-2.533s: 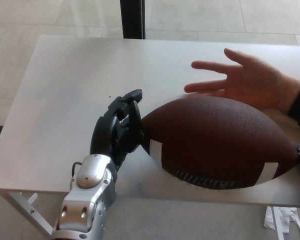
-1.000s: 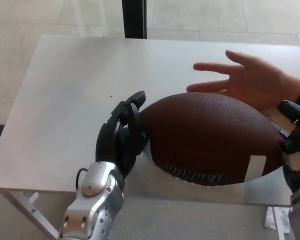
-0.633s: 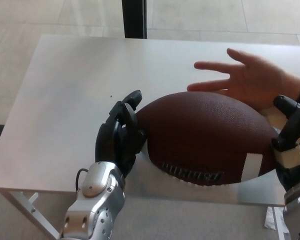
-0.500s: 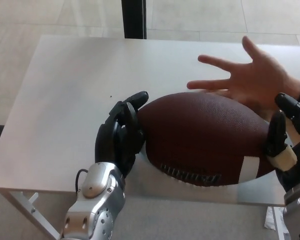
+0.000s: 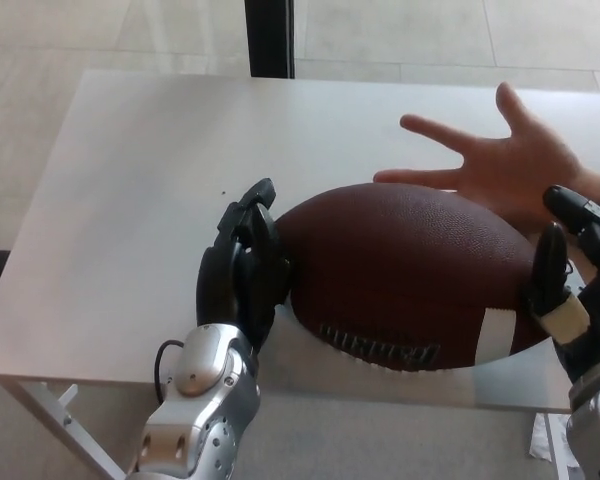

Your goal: The robot uses both its hands to grab the left and right ends of a football kept in the middle of the desk infront of it, lifts it up and places it in the palm of a person

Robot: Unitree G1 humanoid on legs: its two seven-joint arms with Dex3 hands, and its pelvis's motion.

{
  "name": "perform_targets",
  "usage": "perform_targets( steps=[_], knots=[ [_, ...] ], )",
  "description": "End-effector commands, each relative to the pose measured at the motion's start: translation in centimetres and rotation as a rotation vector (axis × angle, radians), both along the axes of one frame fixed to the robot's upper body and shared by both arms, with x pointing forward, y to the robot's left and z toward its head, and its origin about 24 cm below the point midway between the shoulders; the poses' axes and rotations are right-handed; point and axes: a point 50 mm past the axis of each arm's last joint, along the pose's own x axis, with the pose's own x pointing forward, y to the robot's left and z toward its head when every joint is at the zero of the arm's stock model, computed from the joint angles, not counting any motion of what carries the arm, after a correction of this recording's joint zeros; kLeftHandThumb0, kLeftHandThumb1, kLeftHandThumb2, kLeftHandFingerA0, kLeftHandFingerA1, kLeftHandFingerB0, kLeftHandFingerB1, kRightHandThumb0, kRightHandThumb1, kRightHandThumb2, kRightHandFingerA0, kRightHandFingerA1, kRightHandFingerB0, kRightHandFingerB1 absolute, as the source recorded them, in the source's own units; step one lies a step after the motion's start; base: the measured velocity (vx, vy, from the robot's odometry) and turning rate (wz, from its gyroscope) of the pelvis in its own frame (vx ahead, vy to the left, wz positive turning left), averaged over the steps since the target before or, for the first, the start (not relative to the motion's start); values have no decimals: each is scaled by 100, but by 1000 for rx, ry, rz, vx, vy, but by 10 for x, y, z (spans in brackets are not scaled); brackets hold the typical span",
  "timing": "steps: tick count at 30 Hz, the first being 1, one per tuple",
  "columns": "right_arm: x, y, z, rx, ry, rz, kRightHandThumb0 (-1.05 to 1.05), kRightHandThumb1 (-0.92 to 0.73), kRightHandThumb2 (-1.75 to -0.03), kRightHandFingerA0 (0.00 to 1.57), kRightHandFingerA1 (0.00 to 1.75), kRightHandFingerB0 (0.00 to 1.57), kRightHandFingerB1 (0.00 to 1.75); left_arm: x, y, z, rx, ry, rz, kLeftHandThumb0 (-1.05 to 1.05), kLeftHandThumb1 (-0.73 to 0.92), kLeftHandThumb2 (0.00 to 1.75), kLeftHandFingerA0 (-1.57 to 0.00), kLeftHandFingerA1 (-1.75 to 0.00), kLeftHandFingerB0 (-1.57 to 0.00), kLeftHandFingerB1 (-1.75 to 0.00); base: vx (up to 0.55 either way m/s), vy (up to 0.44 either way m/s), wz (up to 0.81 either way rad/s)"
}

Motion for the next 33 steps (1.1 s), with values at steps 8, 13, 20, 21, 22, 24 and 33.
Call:
perform_targets(
  steps=[8, 13, 20, 21, 22, 24, 33],
  knots=[
    [18, 83, 1, -182, -4, 471, -105, -67, -68, 154, 67, 42, 95, -65, -143, -25, -147, 296, -466, -63, 89, 66, -87, -138, -20, -39, 0, 0, 0],
    [18, 87, -6, -205, -18, 489, -104, -43, -101, 157, 102, 63, 83, -68, -149, -24, -139, 249, -440, -20, 85, 109, -125, -175, -62, -72, 0, 0, 0],
    [20, 91, -10, -163, -74, 492, -34, 14, -84, 150, 133, 156, 132, -68, -155, -19, -89, 246, -460, -18, 70, 147, -112, -175, -85, -175, 0, 0, 0],
    [20, 92, -10, -149, -83, 479, -33, 16, -84, 150, 133, 155, 132, -68, -156, -18, -97, 246, -470, -18, 72, 145, -113, -175, -86, -175, 0, 0, 0],
    [20, 92, -10, -130, -109, 463, -33, 14, -85, 150, 132, 155, 132, -68, -157, -17, -90, 251, -477, -19, 74, 143, -111, -175, -83, -175, 0, 0, 0],
    [20, 92, -9, -128, -103, 442, -32, 15, -85, 150, 132, 154, 132, -67, -157, -17, -76, 246, -488, -19, 72, 146, -114, -175, -84, -175, 0, 0, 0],
    [23, 80, -10, -133, -74, 375, -30, 16, -86, 150, 133, 154, 134, -64, -146, -23, 11, 204, -546, -19, 70, 145, -112, -175, -84, -175, 0, 0, 0]
  ],
)
